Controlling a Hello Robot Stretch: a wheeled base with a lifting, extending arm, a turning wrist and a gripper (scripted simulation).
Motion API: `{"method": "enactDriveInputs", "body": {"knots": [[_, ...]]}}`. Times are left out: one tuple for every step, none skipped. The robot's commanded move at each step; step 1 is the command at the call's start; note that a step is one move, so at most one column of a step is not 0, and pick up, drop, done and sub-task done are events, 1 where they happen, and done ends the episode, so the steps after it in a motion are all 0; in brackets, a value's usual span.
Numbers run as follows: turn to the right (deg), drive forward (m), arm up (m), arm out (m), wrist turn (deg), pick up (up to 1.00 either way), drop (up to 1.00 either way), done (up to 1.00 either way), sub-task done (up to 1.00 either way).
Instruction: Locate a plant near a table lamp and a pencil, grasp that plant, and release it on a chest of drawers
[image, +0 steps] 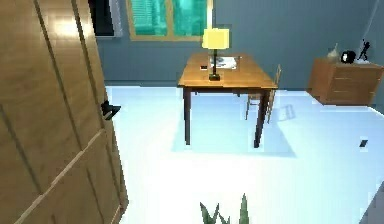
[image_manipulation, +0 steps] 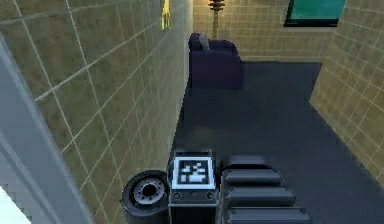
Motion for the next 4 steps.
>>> {"method": "enactDriveInputs", "body": {"knots": [[3.0,0.0,0.0,0.0,0.0,0.0,0.0,0.0,0.0],[-45.0,0.0,0.0,0.0,0.0,0.0,0.0,0.0,0.0],[-33.0,0.0,0.0,0.0,0.0,0.0,0.0,0.0,0.0],[0.0,0.1,0.0,0.0,0.0,0.0,0.0,0.0,0.0]]}}
